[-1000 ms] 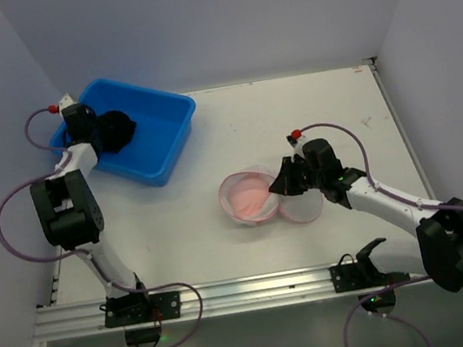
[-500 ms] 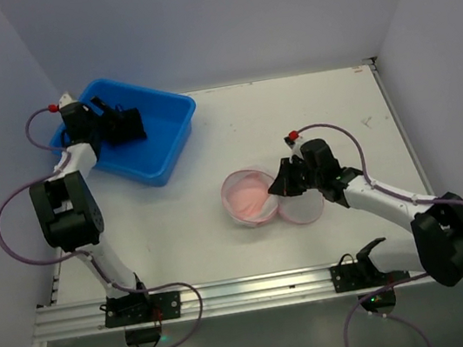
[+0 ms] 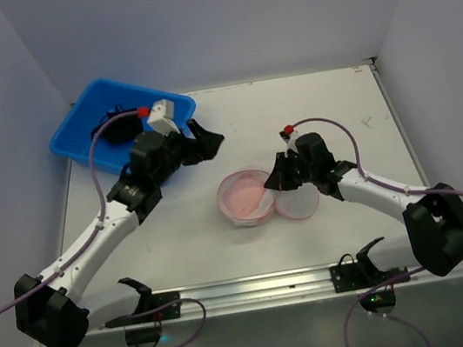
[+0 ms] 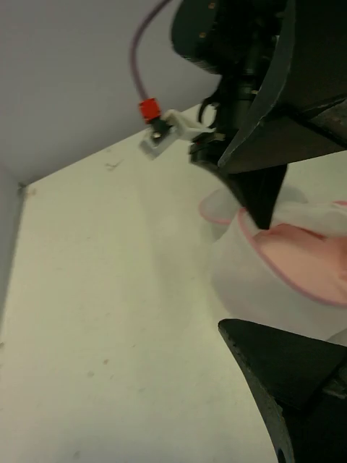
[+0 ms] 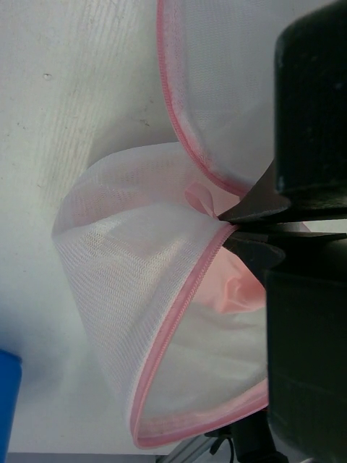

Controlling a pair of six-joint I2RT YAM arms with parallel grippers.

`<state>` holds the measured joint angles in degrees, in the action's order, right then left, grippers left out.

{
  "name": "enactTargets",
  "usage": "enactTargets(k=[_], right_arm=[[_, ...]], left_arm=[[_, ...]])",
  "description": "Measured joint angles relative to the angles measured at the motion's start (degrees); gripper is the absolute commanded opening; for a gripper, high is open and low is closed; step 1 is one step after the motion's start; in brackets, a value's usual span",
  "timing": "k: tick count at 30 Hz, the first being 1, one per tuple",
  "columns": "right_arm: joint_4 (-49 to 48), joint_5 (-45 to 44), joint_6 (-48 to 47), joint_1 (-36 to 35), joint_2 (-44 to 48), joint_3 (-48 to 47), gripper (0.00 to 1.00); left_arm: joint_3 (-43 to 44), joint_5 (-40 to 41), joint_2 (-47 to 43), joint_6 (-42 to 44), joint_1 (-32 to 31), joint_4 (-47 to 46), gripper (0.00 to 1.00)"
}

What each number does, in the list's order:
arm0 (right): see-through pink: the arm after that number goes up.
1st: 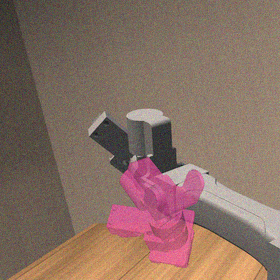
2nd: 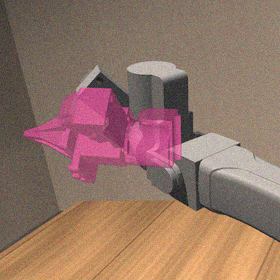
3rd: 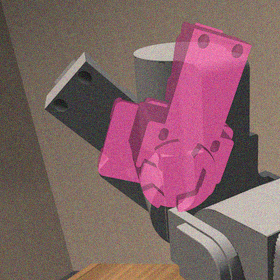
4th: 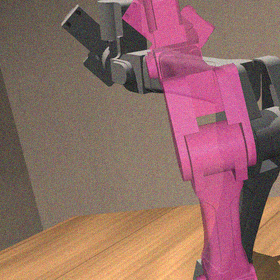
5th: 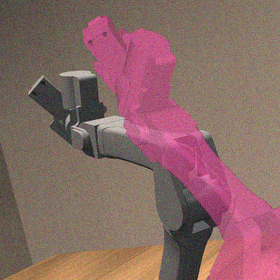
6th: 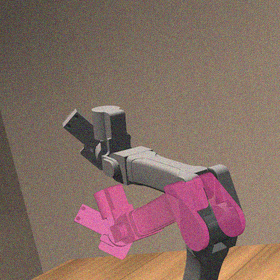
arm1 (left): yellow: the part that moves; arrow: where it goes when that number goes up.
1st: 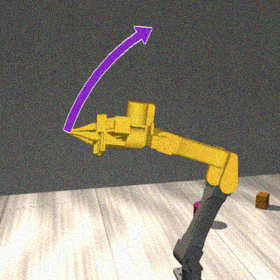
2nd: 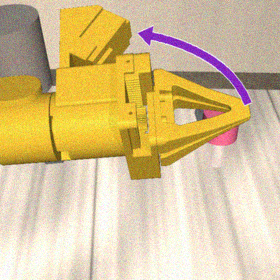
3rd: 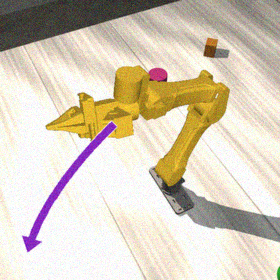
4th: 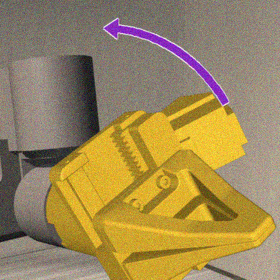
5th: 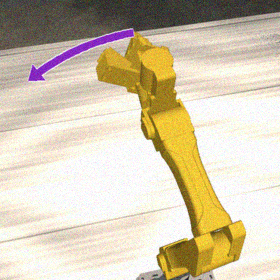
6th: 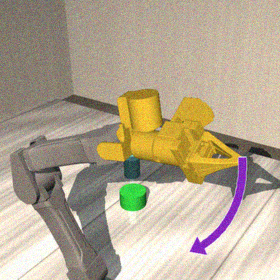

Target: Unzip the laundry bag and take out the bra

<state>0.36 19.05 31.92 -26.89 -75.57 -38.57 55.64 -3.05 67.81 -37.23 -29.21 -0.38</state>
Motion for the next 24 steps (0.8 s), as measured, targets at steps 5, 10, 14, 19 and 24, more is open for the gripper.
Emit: enactTargets(k=[5, 10, 14, 19, 24], right_arm=[[0.0, 0.0, 0.0, -0.1, 0.0, 0.0, 0.00], [0.0, -0.1, 0.0, -0.1, 0.6, 0.0, 0.00], [0.0, -0.1, 0.0, -0.1, 1.4, 0.2, 0.00], [0.0, -0.2, 0.0, -0.1, 2.2, 1.2, 0.00], [0.0, -0.2, 0.0, -0.1, 2.3, 1.8, 0.00]], left_arm=[[-1.7, 4.6, 2.7, -0.5, -15.1, 5.3, 0.73], [-0.8, 10.8, 8.7, -0.7, -27.0, 9.7, 0.72], [0.8, 14.0, 15.6, -0.7, -29.0, 12.5, 0.73], [3.7, 20.4, 23.3, 0.9, -28.8, 16.1, 0.85], [7.1, 23.1, 28.6, 1.9, -27.8, 17.0, 0.96]])
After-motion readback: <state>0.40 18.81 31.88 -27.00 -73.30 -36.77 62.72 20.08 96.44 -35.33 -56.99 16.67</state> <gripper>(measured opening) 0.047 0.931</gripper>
